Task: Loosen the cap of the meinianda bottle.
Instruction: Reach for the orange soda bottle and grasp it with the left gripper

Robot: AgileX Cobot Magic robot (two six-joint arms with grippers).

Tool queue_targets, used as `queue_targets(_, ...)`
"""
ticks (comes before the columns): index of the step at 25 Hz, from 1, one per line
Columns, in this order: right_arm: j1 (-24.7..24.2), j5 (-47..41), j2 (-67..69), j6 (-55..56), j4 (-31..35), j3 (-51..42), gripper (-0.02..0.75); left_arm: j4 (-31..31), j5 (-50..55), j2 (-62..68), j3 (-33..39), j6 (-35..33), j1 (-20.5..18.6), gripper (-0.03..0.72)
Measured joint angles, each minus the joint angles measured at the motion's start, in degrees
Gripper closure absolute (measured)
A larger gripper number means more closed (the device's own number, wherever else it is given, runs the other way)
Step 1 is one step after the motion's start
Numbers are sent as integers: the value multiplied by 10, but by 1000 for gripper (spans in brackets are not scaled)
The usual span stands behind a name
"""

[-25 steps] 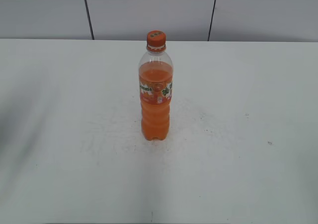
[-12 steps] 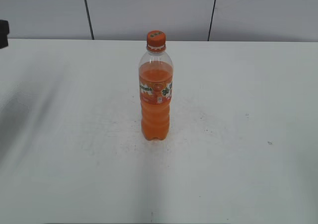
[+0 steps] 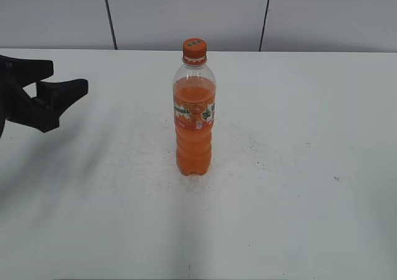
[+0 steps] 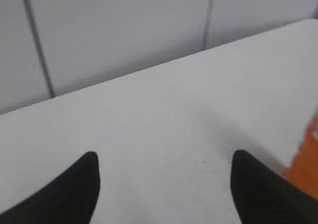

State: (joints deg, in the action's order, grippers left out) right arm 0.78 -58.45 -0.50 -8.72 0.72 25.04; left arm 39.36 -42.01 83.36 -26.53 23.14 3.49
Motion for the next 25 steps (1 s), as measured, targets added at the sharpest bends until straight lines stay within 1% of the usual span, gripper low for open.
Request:
queue_targets(1, 0, 0, 0, 0, 0, 0, 193, 50, -26, 9, 0, 15, -15, 190)
queue_targets(2, 0, 0, 0, 0, 0, 0, 193, 84, -54, 15, 0, 27, -29, 190)
queue_targets(6, 0, 0, 0, 0, 0, 0, 193, 238, -141, 51, -13, 42, -103, 190)
queue_targets(8, 0, 0, 0, 0, 1, 0, 193, 327, -184, 74, -40, 56, -124, 190)
queue_targets(9, 0, 0, 0, 0, 0, 0, 193, 352, -204, 84, -56, 67, -127, 190)
queue_targets(11, 0, 0, 0, 0, 0, 0, 193, 373, -227, 108, -76, 80, -128, 190)
queue_targets(15, 0, 0, 0, 0, 0, 0, 193, 367, -257, 139, -89, 87, -124, 177)
queue_targets(18, 0, 0, 0, 0, 0, 0, 193, 407, -270, 172, -113, 91, -116, 113)
queue_targets(20, 0, 0, 0, 0, 0, 0, 193, 439, -270, 200, -137, 100, -106, 90)
queue_targets(25, 0, 0, 0, 0, 0, 0, 193, 486, -270, 261, -213, 118, -62, 83)
